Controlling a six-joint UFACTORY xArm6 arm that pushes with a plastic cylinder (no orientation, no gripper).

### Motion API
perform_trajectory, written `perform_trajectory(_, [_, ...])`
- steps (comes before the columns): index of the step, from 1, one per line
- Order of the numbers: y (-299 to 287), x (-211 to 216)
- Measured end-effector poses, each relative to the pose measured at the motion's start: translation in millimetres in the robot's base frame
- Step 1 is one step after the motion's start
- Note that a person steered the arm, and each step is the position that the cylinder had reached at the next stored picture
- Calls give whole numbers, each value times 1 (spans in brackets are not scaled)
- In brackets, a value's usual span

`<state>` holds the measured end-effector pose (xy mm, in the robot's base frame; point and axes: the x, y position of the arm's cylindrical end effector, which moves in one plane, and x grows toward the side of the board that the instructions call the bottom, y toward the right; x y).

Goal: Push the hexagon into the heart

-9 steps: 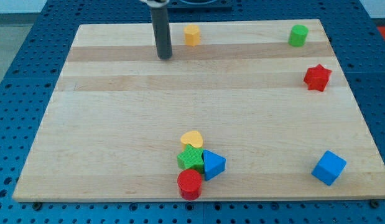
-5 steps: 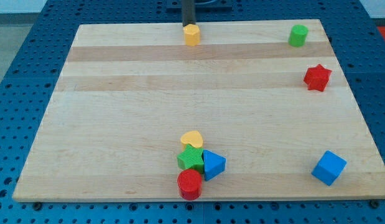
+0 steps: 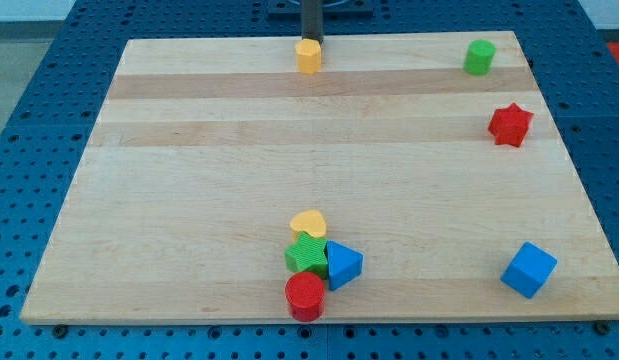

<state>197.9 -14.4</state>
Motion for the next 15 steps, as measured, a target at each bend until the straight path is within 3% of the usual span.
perform_trajectory(1, [-1, 18])
perform_trajectory(4, [-42, 197])
perform_trajectory(8, [-54, 204])
perform_trajectory(10, [-40, 273])
perform_trajectory(13, [-38, 303])
perform_trajectory(14, [-38, 271])
perform_trajectory(15, [-21, 194])
